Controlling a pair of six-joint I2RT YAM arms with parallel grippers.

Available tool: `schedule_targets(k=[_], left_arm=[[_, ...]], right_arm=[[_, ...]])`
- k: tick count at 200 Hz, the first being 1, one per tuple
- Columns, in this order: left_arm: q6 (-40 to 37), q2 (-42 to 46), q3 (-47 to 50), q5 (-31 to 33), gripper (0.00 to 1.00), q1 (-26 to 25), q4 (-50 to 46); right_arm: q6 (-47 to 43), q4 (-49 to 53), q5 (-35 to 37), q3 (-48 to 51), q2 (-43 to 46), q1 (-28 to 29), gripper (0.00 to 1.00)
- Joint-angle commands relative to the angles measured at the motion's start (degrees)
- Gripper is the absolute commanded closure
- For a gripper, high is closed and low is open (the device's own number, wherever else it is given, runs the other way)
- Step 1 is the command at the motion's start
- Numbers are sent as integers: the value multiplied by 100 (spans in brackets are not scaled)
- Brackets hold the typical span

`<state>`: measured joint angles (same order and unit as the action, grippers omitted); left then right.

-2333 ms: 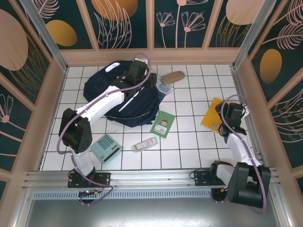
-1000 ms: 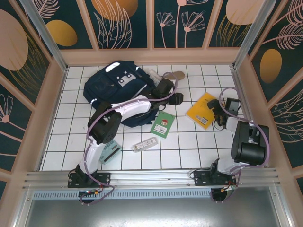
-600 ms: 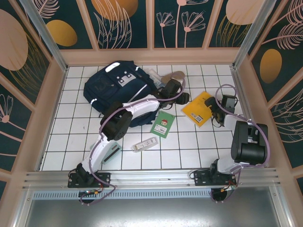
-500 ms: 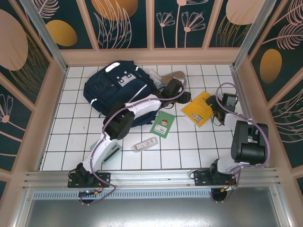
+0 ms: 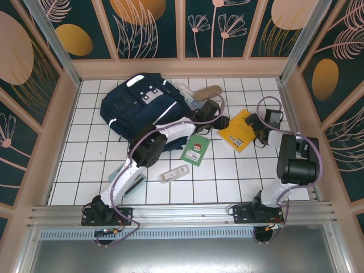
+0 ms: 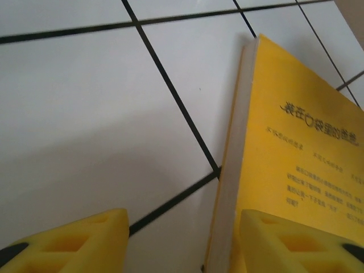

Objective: Pack books, pencil case, and school supplies into a backpack

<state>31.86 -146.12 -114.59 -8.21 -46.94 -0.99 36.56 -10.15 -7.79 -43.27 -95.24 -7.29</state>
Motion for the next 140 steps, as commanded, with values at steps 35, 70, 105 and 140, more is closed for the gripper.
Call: schedule_targets(k=[35, 70, 105, 140], left_arm=[[478, 1108, 1562, 35, 48, -211, 424], [88, 1271, 1580, 677, 47, -210, 104], [-234, 861, 904, 847, 50, -211, -313], [-505, 369, 80, 1108, 58, -208, -722]], right_arm=[[-280, -48, -617, -358, -67, 596, 9], [-248, 68, -425, -207, 195, 602, 9], [-296, 161, -214, 184, 586, 597, 9], [-308, 136, -224, 524, 846, 600, 9]])
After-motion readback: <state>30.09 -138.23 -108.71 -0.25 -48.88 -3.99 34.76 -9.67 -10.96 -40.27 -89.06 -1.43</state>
